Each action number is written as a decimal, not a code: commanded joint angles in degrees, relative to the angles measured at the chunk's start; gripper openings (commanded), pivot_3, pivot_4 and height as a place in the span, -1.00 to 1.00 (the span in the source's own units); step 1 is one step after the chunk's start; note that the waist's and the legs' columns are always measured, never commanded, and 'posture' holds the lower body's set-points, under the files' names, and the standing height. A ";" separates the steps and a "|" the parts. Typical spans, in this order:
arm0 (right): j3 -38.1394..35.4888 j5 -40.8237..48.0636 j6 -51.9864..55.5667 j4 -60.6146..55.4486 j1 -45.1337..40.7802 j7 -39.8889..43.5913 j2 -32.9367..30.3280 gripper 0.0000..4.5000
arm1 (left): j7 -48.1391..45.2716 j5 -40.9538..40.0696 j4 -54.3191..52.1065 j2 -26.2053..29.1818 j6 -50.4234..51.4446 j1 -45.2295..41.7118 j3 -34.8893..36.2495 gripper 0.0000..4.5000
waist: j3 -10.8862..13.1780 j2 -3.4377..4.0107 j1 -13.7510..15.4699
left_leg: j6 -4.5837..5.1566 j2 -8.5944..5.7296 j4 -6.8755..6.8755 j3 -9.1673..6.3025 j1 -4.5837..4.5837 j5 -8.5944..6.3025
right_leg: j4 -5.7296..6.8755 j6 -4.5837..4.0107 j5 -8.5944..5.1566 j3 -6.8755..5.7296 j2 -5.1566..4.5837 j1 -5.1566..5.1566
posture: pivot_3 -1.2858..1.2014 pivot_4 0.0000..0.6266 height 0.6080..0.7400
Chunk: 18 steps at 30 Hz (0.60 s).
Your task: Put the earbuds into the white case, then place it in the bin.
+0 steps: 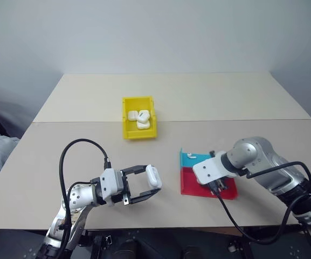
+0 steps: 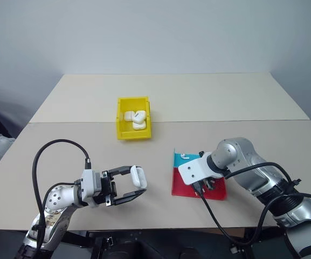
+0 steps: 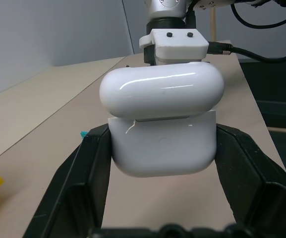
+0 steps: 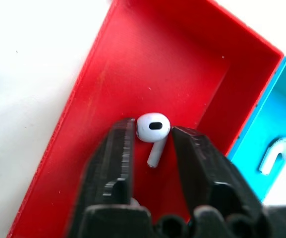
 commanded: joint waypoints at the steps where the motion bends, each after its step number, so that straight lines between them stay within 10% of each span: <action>1: -1.71 -0.85 -0.47 -0.13 -0.46 -0.13 0.30 -0.45 | 0.39 -0.34 -1.34 0.28 -1.09 0.17 0.06 0.25 | 0.00 0.00 0.00 | 0.00 0.00 0.00 0.00 0.00 0.00 | 0.00 0.00 0.00 0.00 0.00 0.00 | 0.03 -0.52 1.00; 18: -14.51 12.13 14.75 -11.63 0.05 1.89 -0.59 -0.45 | 0.58 -7.83 -6.11 -0.30 2.79 -2.68 1.37 0.25 | 0.01 -0.01 0.15 | 0.00 0.00 -0.02 -0.06 -0.04 0.00 | -0.02 0.00 0.00 0.01 0.00 -0.01 | 0.03 -0.52 1.00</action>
